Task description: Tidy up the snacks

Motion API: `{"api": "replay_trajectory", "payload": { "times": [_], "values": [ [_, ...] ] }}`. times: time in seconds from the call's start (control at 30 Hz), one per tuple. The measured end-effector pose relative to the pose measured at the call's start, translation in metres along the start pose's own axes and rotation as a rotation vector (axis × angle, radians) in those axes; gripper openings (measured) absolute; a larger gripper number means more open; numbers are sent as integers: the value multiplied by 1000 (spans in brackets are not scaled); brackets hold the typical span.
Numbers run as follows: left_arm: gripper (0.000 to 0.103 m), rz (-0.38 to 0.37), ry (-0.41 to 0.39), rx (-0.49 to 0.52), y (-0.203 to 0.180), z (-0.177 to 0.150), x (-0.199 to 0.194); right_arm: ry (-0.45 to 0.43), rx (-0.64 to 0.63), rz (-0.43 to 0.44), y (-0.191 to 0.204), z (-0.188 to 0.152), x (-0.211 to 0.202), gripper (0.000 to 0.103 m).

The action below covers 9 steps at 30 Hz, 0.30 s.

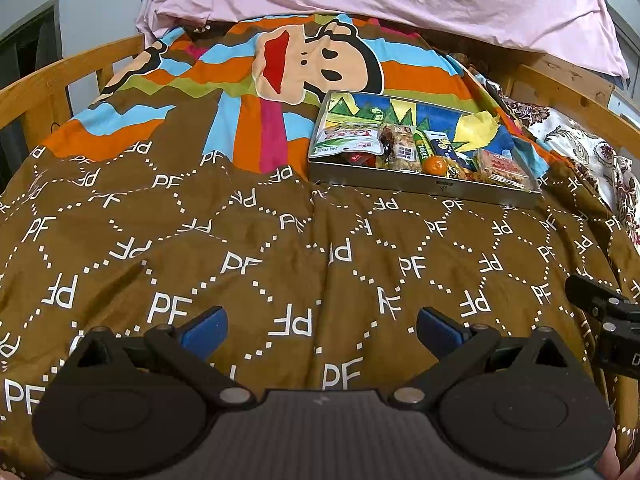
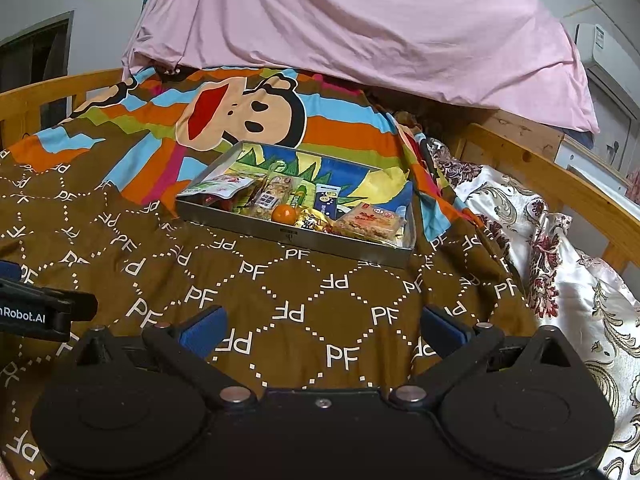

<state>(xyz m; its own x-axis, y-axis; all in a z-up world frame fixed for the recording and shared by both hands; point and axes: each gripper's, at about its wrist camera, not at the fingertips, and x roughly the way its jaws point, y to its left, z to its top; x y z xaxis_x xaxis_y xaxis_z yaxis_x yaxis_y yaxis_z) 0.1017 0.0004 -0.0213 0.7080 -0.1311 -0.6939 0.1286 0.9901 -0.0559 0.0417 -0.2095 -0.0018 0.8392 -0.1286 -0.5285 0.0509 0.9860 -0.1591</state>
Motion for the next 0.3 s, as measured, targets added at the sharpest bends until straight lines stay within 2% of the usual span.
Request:
{"api": "replay_trajectory", "payload": {
  "times": [0.2, 0.3],
  "values": [
    [102, -9, -54, 21, -1, -2, -7, 1, 0, 0, 0, 0, 0, 102],
    [102, -1, -57, 41, -4, -1, -7, 1, 0, 0, 1, -1, 0, 102]
  ]
}}
